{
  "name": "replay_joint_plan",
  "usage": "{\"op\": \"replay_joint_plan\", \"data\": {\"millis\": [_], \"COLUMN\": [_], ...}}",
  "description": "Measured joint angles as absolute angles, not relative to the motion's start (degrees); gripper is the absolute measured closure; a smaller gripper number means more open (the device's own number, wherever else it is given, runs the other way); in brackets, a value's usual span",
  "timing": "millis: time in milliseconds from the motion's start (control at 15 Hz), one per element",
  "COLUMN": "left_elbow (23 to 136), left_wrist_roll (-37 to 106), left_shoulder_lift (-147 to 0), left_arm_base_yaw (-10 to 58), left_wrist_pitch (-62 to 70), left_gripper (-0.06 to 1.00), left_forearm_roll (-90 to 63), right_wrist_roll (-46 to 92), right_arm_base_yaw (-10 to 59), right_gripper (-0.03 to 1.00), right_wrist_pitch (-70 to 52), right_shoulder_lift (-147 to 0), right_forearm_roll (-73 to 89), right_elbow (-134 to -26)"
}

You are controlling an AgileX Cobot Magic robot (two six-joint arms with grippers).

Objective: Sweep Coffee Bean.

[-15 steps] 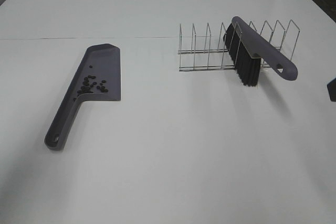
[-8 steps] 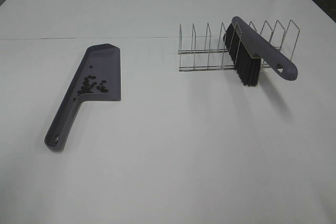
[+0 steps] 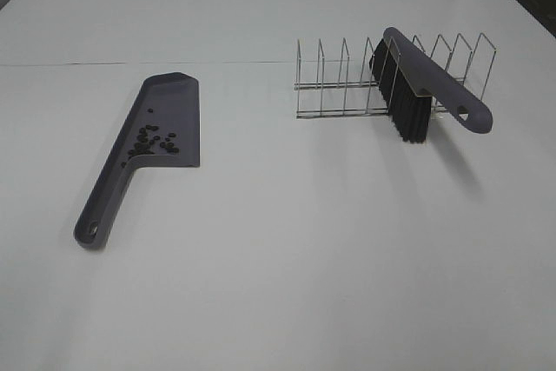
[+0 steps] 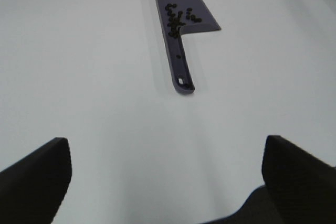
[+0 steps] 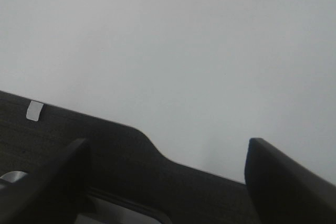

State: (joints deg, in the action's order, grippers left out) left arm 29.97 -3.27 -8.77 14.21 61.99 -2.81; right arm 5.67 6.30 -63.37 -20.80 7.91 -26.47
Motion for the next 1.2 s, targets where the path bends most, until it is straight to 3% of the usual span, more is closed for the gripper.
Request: {"op": "replay_joint_plan", "data": {"millis": [467,1200], "left_elbow": [29.74,29.74], "left_wrist_roll": [5.61,5.84], "left_shoulder_lift": [0.11,0.11], "left_arm_base_yaw": [14.21,14.21], "left_wrist_pitch": [61.48,61.48], "left_gripper": [0.04,0.04], "left_forearm_roll": [-8.48,-8.48], "right_wrist_roll": [6.82,6.99], "right_arm_base_yaw": [6.3,6.3], "right_gripper": [0.21,0.21], "right_wrist_pitch": [-63.83,-63.83], "right_shoulder_lift": [-0.23,0.23], "right_forearm_roll": [8.25,8.25], "right_elbow": [-26.36,-26.36]}}
